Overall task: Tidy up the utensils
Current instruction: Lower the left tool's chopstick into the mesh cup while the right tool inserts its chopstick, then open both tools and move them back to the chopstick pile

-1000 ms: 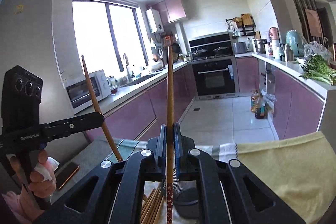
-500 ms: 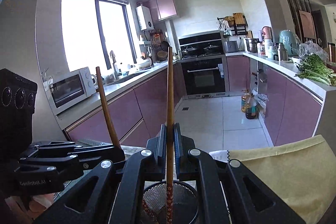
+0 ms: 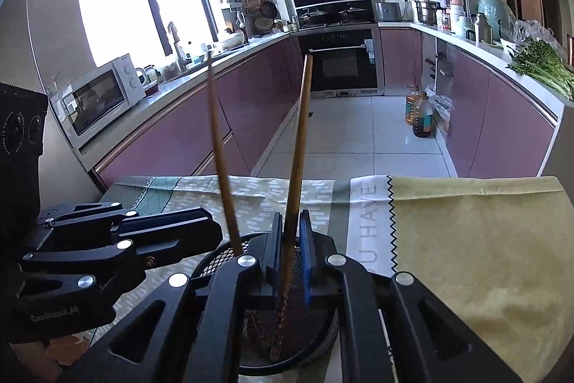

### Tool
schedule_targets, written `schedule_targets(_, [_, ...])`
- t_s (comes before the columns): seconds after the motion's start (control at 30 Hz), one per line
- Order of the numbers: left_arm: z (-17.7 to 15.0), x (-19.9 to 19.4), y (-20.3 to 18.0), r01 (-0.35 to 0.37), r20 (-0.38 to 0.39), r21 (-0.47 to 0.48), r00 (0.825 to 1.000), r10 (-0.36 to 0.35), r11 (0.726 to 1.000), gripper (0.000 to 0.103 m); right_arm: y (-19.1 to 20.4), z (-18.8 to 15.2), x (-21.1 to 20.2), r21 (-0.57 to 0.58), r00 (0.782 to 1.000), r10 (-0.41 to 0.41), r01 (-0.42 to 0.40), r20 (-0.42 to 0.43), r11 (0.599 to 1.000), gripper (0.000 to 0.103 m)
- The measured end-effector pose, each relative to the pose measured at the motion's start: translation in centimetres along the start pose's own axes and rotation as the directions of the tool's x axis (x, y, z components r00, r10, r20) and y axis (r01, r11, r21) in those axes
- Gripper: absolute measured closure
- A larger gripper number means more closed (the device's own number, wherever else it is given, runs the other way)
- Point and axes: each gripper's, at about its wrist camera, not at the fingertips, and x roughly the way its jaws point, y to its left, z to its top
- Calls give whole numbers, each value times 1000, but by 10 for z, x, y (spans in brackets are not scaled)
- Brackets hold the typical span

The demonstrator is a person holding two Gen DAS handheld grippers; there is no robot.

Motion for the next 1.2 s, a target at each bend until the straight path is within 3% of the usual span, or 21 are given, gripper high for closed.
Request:
schedule_targets(0.07, [-3,-3,4,-9,10,-10,1000,9,1000,85,0,-2,-4,5,1000,-8,8,11,1000,90])
schedule_targets(0.13, [-7,-10,5,-36,38,-11,999,36,999,78,2,-4,-13,1,999,-29,29,38,1000,77])
schedule_targets(0.3, [-22,-48,9,-86,123,-14,989,87,996,67,10,-11,-44,-31,993,-41,45,112,998,71])
schedule_targets(0.47, [-49,-73,17,-108,119,-9,987,109,994,59,33,-31,-78,-142,990,39,-19,138,990,61])
schedule_targets(0.6, [-82,-66,26,-130,22,-14,991,130,991,59,48,-54,-81,-185,992,109,-95,66,978,61])
schedule_targets(0.8, [-130,-45,36,-162,-107,-23,981,159,986,58,70,-91,-46,-215,986,128,-149,-108,965,65])
schedule_targets(0.93, [-147,-37,40,-151,-141,-40,980,144,988,58,81,-110,-24,-222,974,126,-168,-190,961,68])
schedule_targets(1.2, [-152,-35,35,-146,-157,-31,978,139,989,58,80,-114,-11,-190,965,96,-145,-243,971,73])
